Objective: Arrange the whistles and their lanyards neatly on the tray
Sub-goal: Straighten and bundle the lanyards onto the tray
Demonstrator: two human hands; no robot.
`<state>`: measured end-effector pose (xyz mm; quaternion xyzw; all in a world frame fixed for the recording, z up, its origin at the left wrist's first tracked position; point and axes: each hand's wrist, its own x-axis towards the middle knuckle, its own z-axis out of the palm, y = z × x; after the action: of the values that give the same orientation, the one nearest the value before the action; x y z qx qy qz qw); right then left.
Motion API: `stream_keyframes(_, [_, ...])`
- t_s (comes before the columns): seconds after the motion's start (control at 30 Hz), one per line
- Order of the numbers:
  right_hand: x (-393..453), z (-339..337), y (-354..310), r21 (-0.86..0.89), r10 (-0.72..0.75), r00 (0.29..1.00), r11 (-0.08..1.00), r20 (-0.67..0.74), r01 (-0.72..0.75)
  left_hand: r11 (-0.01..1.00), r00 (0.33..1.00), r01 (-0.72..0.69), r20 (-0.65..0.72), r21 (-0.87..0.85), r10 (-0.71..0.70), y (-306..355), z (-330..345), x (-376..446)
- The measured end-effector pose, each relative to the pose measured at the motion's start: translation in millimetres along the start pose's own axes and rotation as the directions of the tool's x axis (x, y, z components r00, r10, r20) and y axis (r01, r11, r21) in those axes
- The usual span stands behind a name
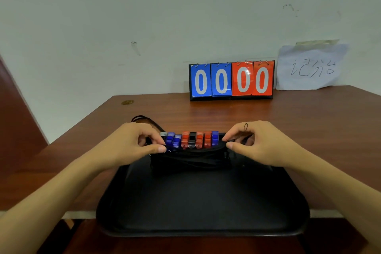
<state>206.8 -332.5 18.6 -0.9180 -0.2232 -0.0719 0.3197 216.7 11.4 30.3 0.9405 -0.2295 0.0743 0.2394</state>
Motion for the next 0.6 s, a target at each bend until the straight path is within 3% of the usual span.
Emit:
stream_keyframes(0.27, [6.3, -13.3, -10.7, -0.01, -0.092, 0.972, 0.996, -0.216, 0.092, 0.999, 0.994, -0.019, -0.11, 0.038, 0.023, -19.4, -27.7, 11.3])
stream_keyframes(0.6, [43.8, -5.4, -9.8, -0.017, -0.085, 0.987, 0.996, -0.138, 0.084, 0.971, 0.995, 0.071, 0.046, 0.227, -0.083, -87.6, -32.1, 31.4])
